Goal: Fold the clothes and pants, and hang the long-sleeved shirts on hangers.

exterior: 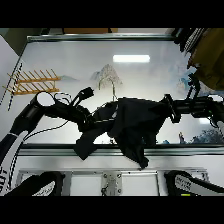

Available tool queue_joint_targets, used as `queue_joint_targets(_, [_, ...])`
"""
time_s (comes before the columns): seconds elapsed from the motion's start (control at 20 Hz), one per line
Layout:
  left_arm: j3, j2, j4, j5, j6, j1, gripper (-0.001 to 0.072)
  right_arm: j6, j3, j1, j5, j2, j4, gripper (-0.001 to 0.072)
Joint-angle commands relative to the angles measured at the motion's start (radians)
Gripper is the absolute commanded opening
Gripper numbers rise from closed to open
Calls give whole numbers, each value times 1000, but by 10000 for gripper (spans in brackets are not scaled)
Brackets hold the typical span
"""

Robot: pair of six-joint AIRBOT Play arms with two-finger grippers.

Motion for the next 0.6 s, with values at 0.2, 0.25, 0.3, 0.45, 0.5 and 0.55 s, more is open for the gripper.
queue_joint_targets(0.2, [0, 95, -6, 70, -114, 179, 458, 11, 0, 1, -17, 0, -9, 8])
queue_joint_targets(0.25, [0, 111, -6, 85, -151, 208, 458, 12, 0, 1, -17, 0, -6, 8])
queue_joint_targets(0.3, [0, 130, 2, 103, -198, 243, 458, 27, 0, 1, -18, 0, 2, 8])
queue_joint_targets(0.45, [0, 190, 12, 120, -371, 328, 457, 42, 1, 1, -26, 16, 20, 7])
queue_joint_targets(0.5, [0, 209, 43, 119, -446, 336, 457, 54, 1, 1, -46, 29, 30, 7])
queue_joint_targets(0.55, [-1, 227, 89, 119, -540, 334, 445, 60, 1, 1, -77, 47, 39, 7])
